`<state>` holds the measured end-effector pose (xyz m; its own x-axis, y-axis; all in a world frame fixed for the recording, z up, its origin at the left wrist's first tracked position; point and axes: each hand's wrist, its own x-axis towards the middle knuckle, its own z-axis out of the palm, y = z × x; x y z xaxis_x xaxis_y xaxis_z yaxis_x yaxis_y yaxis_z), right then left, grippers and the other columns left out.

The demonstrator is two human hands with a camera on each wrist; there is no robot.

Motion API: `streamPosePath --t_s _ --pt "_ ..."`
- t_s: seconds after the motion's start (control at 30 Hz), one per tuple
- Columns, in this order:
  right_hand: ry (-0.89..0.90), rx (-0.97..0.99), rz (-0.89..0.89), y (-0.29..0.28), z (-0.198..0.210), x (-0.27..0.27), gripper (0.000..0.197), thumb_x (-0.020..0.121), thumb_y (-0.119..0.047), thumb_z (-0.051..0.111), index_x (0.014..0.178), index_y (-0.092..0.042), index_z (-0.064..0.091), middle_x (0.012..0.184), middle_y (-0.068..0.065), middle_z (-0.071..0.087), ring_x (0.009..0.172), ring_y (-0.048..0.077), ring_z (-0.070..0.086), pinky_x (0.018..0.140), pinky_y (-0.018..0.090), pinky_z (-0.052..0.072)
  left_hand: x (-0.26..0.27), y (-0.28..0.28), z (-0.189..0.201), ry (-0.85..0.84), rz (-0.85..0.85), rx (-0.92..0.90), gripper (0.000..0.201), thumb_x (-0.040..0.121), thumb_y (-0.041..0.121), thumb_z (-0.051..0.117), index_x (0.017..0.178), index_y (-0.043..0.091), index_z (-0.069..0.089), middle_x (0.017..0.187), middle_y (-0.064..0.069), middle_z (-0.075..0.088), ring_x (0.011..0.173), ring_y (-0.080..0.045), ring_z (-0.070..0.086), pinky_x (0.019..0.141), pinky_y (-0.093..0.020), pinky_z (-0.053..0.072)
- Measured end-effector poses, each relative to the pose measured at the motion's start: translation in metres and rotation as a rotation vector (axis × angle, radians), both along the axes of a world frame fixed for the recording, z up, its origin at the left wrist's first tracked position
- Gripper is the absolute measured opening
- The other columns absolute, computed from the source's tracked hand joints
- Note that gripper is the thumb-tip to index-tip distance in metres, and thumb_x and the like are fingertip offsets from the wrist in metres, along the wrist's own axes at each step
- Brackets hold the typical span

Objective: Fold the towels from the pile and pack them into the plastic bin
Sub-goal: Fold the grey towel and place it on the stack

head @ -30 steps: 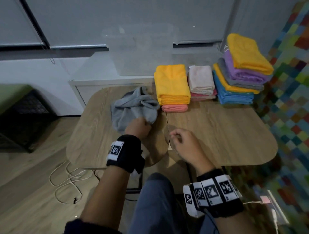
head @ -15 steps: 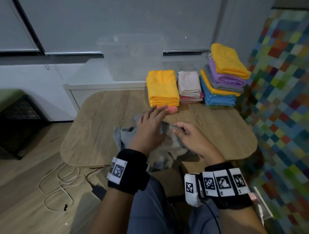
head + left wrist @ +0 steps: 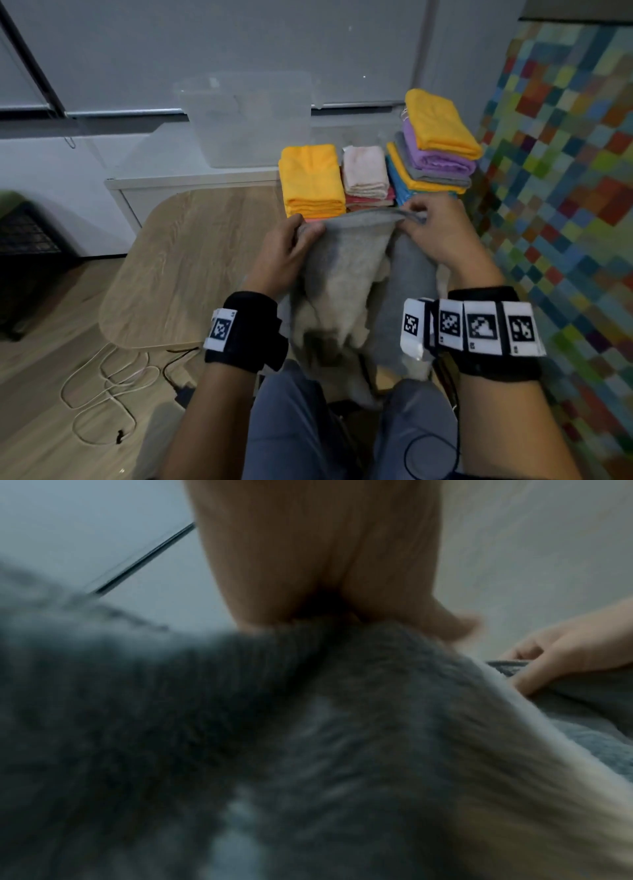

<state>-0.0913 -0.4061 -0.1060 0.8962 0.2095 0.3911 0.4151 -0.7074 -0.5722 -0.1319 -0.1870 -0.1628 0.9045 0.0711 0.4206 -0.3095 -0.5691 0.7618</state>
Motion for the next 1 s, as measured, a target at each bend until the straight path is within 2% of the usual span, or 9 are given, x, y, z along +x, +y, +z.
streamPosePath --t_s 0.1,0.17,0.23,0.37,0.53,0.63,0.73,0.9,1.0 --pt "-0.084 -0.090 -0.219 -0.005 0.000 0.011 0.010 0.087 -0.008 0.055 0.089 -0.009 0.065 0.095 0.012 0.063 0.097 0.033 0.056 0.066 0.029 0.032 0.005 0.014 -0.003 0.191 -0.036 0.282 0.048 0.060 0.059 0.069 0.080 0.017 0.059 0.072 -0.005 0.060 0.068 -0.014 0.054 0.060 -0.033 0.040" --pt "-0.084 -0.127 -0.305 -0.016 -0.002 0.018 0.015 0.087 -0.004 0.049 0.094 -0.008 0.063 0.102 0.017 0.062 0.099 0.037 0.054 0.068 0.035 0.035 0.005 0.029 -0.006 0.299 0.071 0.493 0.033 0.065 0.049 0.071 0.084 0.023 0.063 0.082 -0.006 0.067 0.082 -0.024 0.064 0.067 -0.035 0.047" --pt "-0.038 -0.123 -0.330 -0.027 -0.004 0.027 0.020 0.086 0.001 0.047 0.095 -0.006 0.063 0.103 0.020 0.061 0.099 0.039 0.054 0.071 0.038 0.039 0.007 0.044 -0.004 0.291 0.236 0.476 0.015 0.076 0.031 0.065 0.090 0.027 0.067 0.092 -0.007 0.069 0.092 -0.029 0.065 0.074 -0.039 0.051" --pt "-0.031 -0.025 -0.350 -0.034 0.004 0.060 0.029 0.084 0.005 0.046 0.104 -0.004 0.065 0.110 0.024 0.062 0.105 0.040 0.054 0.083 0.041 0.044 0.016 0.061 0.019 0.049 0.457 0.352 0.032 0.079 0.005 0.057 0.102 0.026 0.069 0.106 -0.006 0.069 0.101 -0.032 0.062 0.084 -0.043 0.051" --pt "-0.236 0.236 -0.359 -0.018 0.051 0.090 0.028 0.085 0.006 0.042 0.102 0.001 0.063 0.109 0.020 0.063 0.105 0.031 0.056 0.086 0.030 0.041 0.045 0.071 0.082 -0.321 0.621 0.210 0.040 0.074 0.007 0.049 0.102 0.025 0.071 0.100 -0.006 0.070 0.098 -0.034 0.058 0.084 -0.042 0.047" --pt "-0.398 0.450 -0.302 -0.009 0.075 0.082 0.028 0.081 0.006 0.043 0.100 -0.002 0.063 0.099 0.011 0.062 0.092 0.006 0.054 0.076 0.001 0.033 0.048 0.069 0.109 -0.530 0.548 -0.049 0.040 0.067 0.005 0.046 0.097 0.015 0.071 0.099 -0.002 0.070 0.098 -0.022 0.062 0.088 -0.030 0.047" --pt "-0.579 0.719 -0.194 -0.004 0.084 0.067 0.022 0.079 0.002 0.049 0.091 -0.015 0.056 0.085 -0.009 0.054 0.080 -0.018 0.051 0.077 0.000 0.036 0.038 0.064 0.132 -0.730 0.453 -0.239 0.042 0.063 0.003 0.042 0.095 0.011 0.068 0.094 0.004 0.066 0.095 -0.013 0.062 0.088 -0.025 0.048" --pt "-0.724 1.000 -0.153 -0.018 0.069 0.052 0.022 0.071 -0.002 0.054 0.078 -0.022 0.051 0.081 -0.001 0.055 0.077 0.002 0.054 0.076 0.020 0.045 0.007 0.062 0.135 -0.817 0.221 -0.376 0.026 0.078 -0.001 0.051 0.094 0.015 0.064 0.090 0.009 0.067 0.089 -0.010 0.060 0.082 -0.026 0.047" --pt "-0.559 1.044 -0.196 -0.029 0.034 0.037 0.018 0.071 -0.007 0.054 0.075 -0.023 0.046 0.076 -0.001 0.051 0.072 0.002 0.051 0.072 0.018 0.043 -0.022 0.058 0.107 -0.470 0.090 -0.409 0.019 0.089 0.011 0.055 0.088 0.025 0.067 0.080 0.018 0.068 0.082 0.002 0.060 0.075 -0.019 0.048"
